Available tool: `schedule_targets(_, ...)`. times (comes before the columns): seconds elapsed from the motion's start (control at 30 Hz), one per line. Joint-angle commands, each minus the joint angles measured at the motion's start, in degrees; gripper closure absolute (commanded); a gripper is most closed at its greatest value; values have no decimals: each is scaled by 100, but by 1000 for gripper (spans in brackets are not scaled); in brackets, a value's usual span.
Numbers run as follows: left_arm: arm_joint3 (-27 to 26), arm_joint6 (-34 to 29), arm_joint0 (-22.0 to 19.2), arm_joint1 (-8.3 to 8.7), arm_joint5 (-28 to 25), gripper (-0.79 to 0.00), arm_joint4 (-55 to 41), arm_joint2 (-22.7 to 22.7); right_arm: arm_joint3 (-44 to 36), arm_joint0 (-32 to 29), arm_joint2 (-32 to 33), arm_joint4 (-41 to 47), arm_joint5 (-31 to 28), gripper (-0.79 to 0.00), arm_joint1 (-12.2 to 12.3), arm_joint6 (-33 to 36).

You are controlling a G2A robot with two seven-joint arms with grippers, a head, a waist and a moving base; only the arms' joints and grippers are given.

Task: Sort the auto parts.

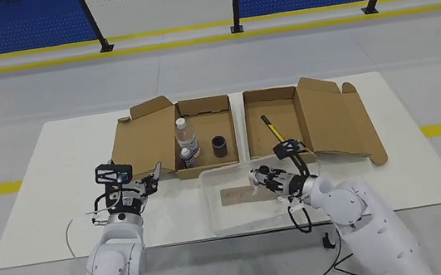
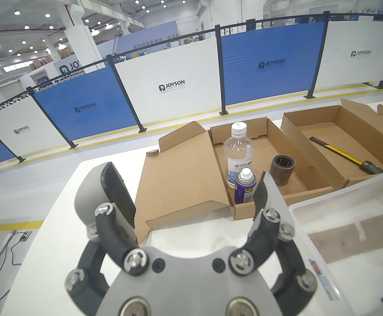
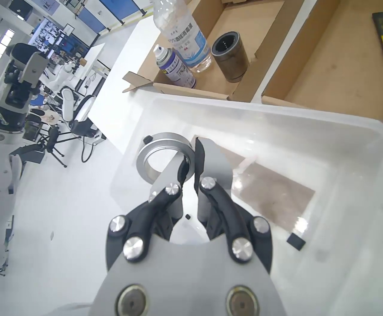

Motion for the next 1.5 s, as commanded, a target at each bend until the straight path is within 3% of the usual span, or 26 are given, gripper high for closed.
schedule_targets(0.0, 0, 0, 0, 0, 0, -785, 0, 0, -80, 166, 52, -291, 100, 0, 23, 125)
schedule_targets(0.23, 0, 0, 0, 0, 0, -785, 0, 0, -52, 959, 112, -1730, 484, 0, 101, 764)
schedule_targets(0.53, 0, 0, 0, 0, 0, -785, 0, 0, 1038, 2020, -465, -3475, 840, 0, 64, 1536)
schedule_targets(0.93, 0, 0, 0, 0, 0, -785, 0, 0, 3183, 3189, -1391, -3476, 605, 0, -291, 1309)
schedule_targets(1.27, 0, 0, 0, 0, 0, -785, 0, 0, 4429, 3685, -2130, -3108, 433, 0, -723, 913)
schedule_targets(1.4, 0, 0, 0, 0, 0, -785, 0, 0, 4783, 3818, -2210, -2939, 454, -280, -840, 752)
schedule_targets(1.47, 0, 0, 0, 0, 0, -785, 0, 0, 4923, 3866, -2241, -2894, 429, -336, -883, 679)
